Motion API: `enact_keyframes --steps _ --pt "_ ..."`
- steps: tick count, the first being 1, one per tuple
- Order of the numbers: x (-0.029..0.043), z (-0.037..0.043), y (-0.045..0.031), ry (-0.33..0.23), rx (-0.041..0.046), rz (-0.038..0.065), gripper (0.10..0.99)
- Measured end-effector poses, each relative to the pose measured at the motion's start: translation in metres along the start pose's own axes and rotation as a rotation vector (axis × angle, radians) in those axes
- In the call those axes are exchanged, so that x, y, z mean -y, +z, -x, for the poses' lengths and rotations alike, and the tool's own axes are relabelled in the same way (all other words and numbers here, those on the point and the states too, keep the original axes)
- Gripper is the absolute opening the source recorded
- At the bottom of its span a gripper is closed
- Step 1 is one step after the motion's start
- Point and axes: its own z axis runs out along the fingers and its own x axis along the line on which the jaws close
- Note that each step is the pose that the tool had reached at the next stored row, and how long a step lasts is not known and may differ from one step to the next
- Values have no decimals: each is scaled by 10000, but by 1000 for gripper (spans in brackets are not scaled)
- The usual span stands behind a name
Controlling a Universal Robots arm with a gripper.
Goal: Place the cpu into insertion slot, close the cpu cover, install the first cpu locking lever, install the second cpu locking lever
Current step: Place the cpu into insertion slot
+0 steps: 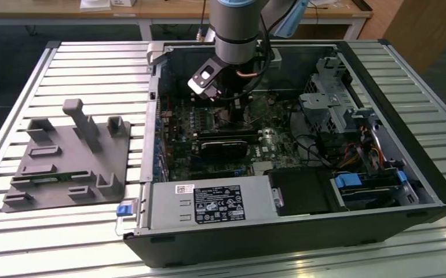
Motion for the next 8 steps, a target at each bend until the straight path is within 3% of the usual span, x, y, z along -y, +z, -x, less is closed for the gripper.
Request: enact_keyframes --steps 8 --pt "-1 -1 42 0 1 -7 537"
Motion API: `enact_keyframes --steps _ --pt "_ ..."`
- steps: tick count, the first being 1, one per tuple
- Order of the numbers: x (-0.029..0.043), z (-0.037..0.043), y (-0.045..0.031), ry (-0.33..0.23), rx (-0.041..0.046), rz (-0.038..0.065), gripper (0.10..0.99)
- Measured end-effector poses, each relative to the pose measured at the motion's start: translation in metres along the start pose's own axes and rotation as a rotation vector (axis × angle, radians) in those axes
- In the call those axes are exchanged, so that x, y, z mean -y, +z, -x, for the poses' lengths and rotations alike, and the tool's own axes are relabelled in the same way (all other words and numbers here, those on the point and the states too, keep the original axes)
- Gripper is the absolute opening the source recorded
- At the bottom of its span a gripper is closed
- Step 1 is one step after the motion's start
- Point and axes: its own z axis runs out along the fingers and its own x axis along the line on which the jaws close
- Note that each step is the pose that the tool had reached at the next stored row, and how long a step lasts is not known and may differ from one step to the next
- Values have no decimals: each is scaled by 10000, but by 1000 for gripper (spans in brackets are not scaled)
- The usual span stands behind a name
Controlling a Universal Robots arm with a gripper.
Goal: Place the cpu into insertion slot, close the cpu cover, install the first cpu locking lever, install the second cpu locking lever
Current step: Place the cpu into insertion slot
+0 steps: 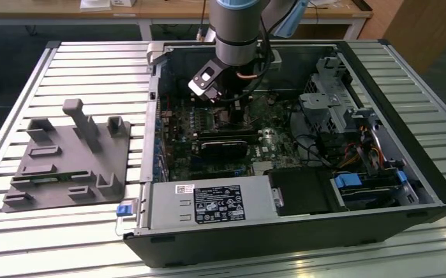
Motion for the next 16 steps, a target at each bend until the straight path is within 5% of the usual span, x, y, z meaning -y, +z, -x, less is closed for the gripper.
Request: enact_keyframes --steps 16 --pt "0 -1 5 0 0 -2 612"
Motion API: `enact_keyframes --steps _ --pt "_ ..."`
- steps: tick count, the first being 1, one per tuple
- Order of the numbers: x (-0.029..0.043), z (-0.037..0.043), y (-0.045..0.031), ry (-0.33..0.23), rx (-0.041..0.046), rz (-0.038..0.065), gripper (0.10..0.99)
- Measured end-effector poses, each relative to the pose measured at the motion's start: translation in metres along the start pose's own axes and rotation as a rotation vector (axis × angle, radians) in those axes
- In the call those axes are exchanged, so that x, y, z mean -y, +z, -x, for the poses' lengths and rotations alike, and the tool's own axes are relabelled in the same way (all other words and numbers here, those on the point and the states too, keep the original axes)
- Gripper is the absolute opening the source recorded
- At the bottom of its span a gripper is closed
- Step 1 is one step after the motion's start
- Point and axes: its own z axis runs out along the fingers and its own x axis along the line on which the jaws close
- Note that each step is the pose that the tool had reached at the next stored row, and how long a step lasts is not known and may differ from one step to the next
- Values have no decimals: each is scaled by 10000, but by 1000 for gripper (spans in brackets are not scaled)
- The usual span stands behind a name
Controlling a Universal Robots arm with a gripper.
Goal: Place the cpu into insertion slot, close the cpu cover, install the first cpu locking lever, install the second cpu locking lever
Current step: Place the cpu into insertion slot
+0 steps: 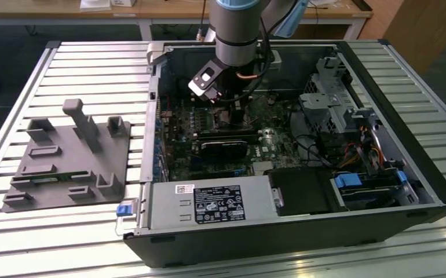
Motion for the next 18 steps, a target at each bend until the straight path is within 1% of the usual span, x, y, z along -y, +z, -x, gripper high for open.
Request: enact_keyframes --steps 6,18 --pt "0 -31 0 1 0 0 612" --pt "0 -33 0 2 -2 0 612"
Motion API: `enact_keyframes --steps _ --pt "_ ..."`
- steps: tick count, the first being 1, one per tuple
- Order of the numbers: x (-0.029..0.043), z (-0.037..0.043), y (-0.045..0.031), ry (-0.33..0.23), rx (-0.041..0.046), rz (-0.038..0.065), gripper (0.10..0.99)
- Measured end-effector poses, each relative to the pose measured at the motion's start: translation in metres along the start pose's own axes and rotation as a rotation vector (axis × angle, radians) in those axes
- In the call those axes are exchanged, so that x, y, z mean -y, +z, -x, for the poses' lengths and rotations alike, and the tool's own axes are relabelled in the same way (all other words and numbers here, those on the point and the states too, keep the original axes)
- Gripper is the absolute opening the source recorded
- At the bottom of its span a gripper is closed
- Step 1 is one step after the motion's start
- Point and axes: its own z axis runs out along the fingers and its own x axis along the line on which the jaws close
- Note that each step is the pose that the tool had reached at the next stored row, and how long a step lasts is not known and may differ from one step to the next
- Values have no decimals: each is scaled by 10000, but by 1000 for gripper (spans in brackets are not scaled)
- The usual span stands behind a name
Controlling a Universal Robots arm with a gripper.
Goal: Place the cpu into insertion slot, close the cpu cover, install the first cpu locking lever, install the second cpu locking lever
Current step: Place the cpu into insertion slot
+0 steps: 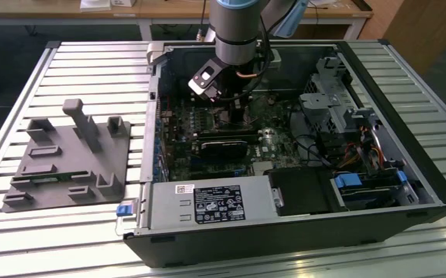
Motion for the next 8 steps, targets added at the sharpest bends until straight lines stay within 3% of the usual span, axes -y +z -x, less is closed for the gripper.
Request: enact_keyframes --steps 8 --pt "-3 -1 -92 -1 1 -3 612"
